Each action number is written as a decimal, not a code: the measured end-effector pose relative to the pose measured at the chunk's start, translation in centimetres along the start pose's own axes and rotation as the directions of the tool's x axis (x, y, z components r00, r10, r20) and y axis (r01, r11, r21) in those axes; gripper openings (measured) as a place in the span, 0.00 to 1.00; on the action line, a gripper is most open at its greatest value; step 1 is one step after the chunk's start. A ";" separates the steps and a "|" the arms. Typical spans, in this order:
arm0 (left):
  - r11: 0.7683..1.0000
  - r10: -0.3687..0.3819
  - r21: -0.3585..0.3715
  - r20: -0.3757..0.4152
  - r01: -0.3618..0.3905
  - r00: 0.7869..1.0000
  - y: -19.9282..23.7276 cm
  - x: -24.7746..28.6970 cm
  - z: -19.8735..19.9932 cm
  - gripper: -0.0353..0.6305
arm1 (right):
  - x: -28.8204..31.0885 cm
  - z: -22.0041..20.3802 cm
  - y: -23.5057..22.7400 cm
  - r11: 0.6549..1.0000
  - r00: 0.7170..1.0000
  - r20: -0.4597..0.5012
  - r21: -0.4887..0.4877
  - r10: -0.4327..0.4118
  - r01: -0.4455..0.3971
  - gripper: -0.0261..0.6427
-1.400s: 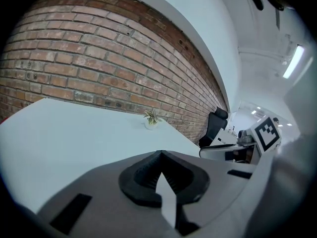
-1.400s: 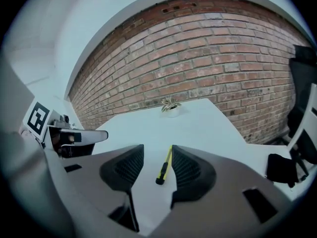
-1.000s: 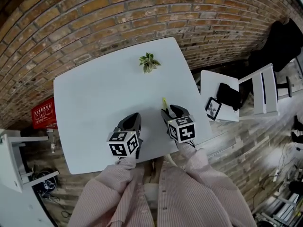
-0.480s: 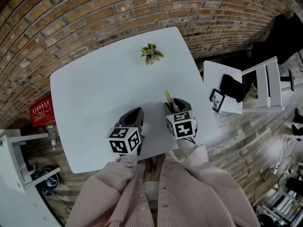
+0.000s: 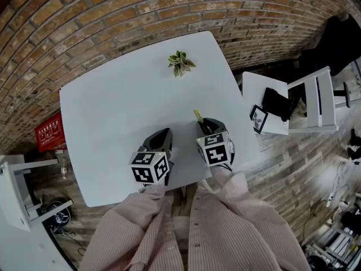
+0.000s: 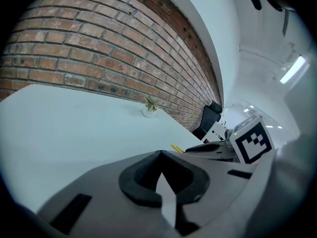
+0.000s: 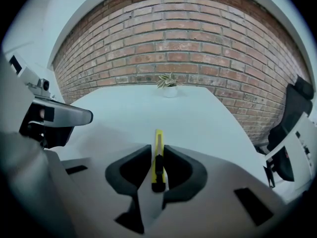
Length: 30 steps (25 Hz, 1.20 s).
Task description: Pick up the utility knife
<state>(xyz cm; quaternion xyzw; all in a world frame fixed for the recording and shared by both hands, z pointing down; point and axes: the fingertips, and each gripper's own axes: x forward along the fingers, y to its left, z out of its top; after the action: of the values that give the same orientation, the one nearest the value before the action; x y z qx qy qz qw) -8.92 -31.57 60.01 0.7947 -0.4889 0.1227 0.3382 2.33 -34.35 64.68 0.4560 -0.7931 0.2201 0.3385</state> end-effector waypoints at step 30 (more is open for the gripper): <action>0.994 -0.049 0.103 0.143 0.034 0.989 -2.4 -3.2 3.5 0.04 | -4.8 4.0 -0.1 0.995 0.968 0.234 0.024 0.086 -0.094 0.13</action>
<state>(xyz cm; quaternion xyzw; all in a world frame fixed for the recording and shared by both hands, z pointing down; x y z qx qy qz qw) -8.91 -30.93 54.71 0.8276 -0.4887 0.0820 0.2638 2.76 -34.25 58.46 0.4479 -0.8432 0.1940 0.2251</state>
